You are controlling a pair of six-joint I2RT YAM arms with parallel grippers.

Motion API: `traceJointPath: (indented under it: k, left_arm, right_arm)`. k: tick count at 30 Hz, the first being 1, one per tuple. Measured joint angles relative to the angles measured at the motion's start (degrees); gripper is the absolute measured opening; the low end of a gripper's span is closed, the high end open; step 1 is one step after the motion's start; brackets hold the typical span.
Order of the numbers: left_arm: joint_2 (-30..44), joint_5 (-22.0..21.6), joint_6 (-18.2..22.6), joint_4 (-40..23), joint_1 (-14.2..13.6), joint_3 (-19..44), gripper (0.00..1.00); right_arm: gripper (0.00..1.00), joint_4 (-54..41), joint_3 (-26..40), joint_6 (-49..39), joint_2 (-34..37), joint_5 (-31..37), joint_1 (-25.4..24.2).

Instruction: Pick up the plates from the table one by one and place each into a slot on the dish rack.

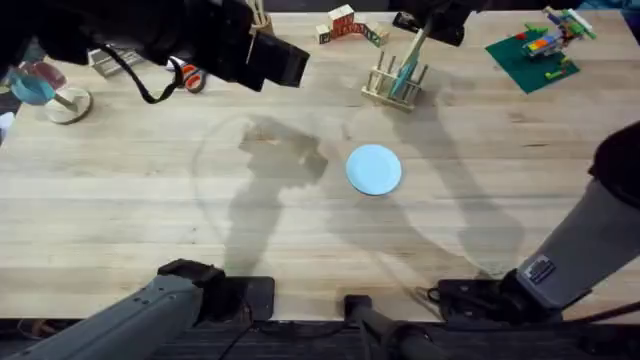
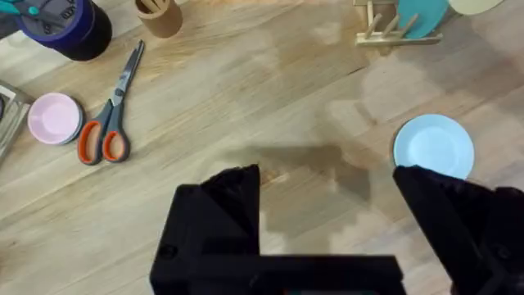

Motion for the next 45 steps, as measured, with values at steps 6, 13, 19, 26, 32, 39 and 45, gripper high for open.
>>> traceJointPath:
  k: [6,13,19,26,32,39,45]
  left_arm:
    - [0.0,0.0,0.0,0.0,0.0,0.0,0.993]
    - [0.0,0.0,0.0,0.0,0.0,0.0,0.993]
    - [0.0,0.0,0.0,0.0,0.0,0.0,0.993]
    - [0.0,0.0,0.0,0.0,0.0,0.0,0.993]
    - [0.0,0.0,0.0,0.0,0.0,0.0,0.993]
    - [0.0,0.0,0.0,0.0,0.0,0.0,0.993]
    - [0.0,0.0,0.0,0.0,0.0,0.0,0.993]
  right_arm:
    - [0.031,0.4,0.0,-0.6,2.6,-0.7,0.0]
    - [0.031,2.7,0.0,-1.3,4.9,-1.1,0.0]
    - [0.031,4.0,0.0,-2.3,6.2,-2.0,-0.1]
    - [0.031,4.9,0.0,-2.5,7.9,-2.2,-1.4]
    - [0.031,5.8,0.0,-2.5,9.1,-2.2,-2.1]
    - [0.031,6.2,0.0,-2.6,11.0,-2.5,-2.1]
    - [0.031,6.2,0.0,-2.5,11.2,-2.6,-2.1]
